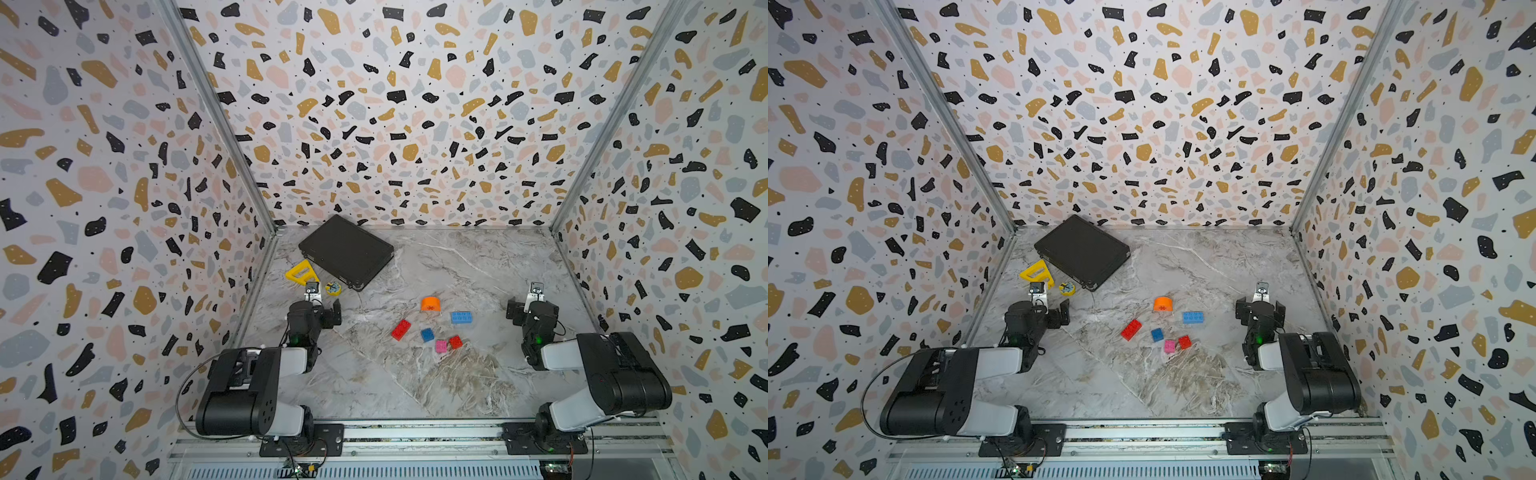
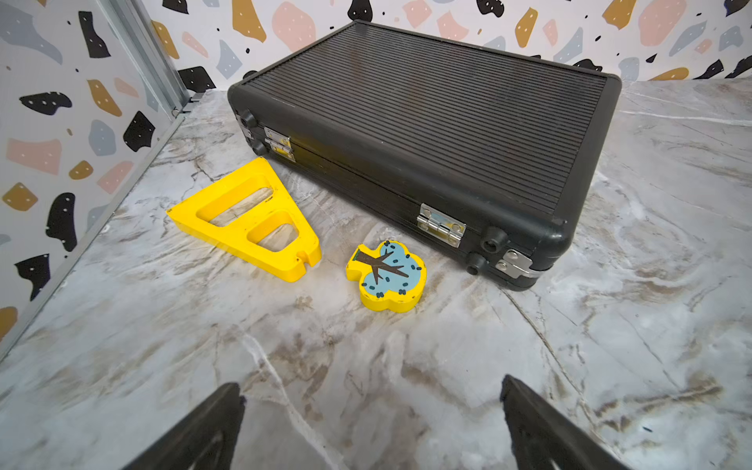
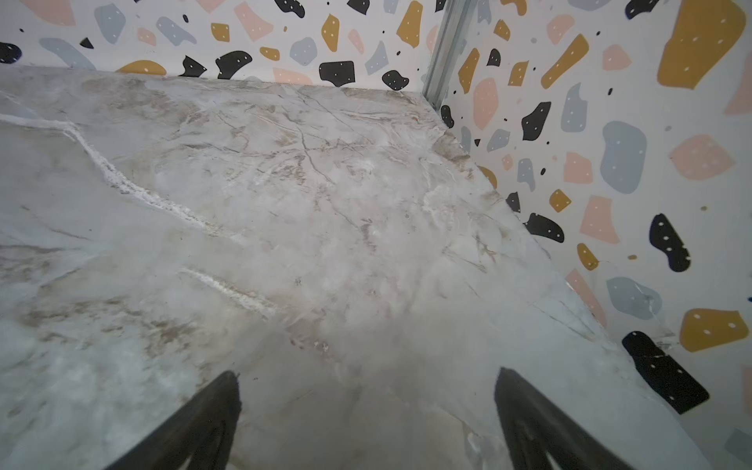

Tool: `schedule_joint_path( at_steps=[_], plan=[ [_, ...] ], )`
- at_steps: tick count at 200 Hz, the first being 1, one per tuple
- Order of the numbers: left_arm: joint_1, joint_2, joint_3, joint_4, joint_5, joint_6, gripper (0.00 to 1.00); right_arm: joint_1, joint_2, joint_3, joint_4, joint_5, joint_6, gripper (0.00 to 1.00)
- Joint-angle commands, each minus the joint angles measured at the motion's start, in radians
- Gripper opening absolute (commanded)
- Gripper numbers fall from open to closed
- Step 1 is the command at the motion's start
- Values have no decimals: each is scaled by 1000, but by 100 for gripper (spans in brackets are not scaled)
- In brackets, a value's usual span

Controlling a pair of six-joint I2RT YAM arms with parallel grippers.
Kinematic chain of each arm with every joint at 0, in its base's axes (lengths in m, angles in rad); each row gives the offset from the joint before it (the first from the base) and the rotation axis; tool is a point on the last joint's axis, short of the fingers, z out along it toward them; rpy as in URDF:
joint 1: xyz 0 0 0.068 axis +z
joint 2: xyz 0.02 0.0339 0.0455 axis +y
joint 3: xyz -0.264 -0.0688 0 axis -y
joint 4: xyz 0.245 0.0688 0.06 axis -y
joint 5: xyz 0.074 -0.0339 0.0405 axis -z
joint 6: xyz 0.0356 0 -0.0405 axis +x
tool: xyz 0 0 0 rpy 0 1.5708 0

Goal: Assemble an ice cream with lego
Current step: Pick up the lego brick from the center of the board.

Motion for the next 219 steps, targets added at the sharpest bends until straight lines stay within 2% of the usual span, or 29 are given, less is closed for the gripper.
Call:
schedule_joint_path(
  at_steps=[1,195,219],
  plan=[
    [5,3,30,47,11,8,100,4,0,22,16,12,-4,100],
    [5,5,36,37,17,6,99,3,0,27,8,7,-3,100],
    [5,0,31,49,16,6,100,4,-9,15,34,12,-8,93]
  ],
)
